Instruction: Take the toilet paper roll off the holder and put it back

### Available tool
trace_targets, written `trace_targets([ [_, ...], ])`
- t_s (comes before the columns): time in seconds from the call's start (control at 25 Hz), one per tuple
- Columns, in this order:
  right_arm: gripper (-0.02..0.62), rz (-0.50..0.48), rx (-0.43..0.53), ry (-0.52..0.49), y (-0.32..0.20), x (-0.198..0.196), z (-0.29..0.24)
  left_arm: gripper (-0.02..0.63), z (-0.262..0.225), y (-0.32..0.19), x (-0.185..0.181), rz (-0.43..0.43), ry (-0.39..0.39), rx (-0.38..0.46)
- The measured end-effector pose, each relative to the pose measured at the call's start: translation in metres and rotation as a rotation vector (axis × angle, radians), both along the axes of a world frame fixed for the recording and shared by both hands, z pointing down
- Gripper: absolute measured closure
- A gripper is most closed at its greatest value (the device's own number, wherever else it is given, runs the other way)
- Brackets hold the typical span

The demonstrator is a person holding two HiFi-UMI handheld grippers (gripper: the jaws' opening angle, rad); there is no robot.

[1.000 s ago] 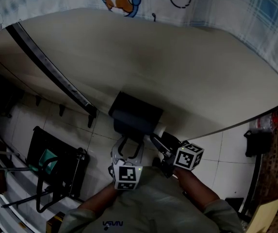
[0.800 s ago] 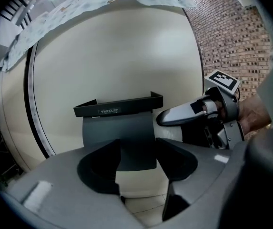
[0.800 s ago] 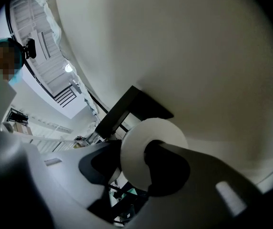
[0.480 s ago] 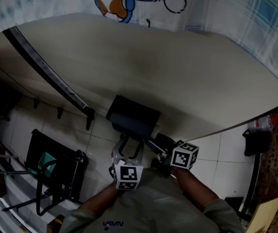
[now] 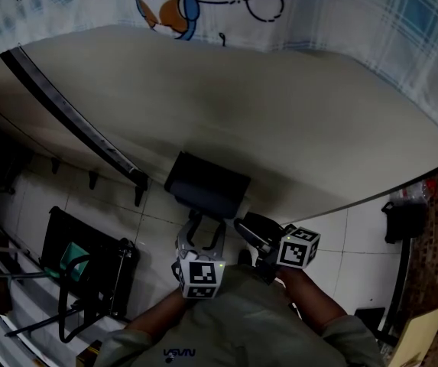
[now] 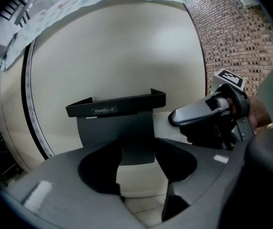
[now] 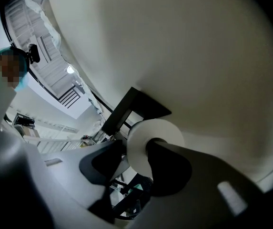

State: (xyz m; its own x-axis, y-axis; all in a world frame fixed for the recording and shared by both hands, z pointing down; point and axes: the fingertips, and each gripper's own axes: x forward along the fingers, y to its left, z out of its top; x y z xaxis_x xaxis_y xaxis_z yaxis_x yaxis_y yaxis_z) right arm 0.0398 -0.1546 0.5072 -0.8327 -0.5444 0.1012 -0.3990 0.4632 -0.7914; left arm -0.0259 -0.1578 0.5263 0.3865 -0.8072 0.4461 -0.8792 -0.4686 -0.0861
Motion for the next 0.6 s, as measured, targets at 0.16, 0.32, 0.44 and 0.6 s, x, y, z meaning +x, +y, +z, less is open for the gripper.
trace_targets([
  [0.16, 0.497, 0.008, 0.0, -0.002, 0.004, 0.008, 0.001, 0.377, 0.0, -0.001, 0.0, 0.001, 0.008, 0.001],
  [0.32, 0.497, 0.012, 0.01, 0.004, 0.001, 0.006, -0.002, 0.377, -0.001, 0.0, 0.0, 0.004, 0.013, 0.003],
  [0.44, 0.497, 0.01, 0.012, 0.001, -0.005, 0.002, -0.002, 0.377, -0.001, 0.001, -0.001, 0.016, 0.012, 0.003],
  [0.6, 0.5, 0.003, 0.01, 0.005, -0.011, -0.011, 0.0, 0.377, -0.002, 0.005, -0.002, 0.042, 0.013, 0.001],
])
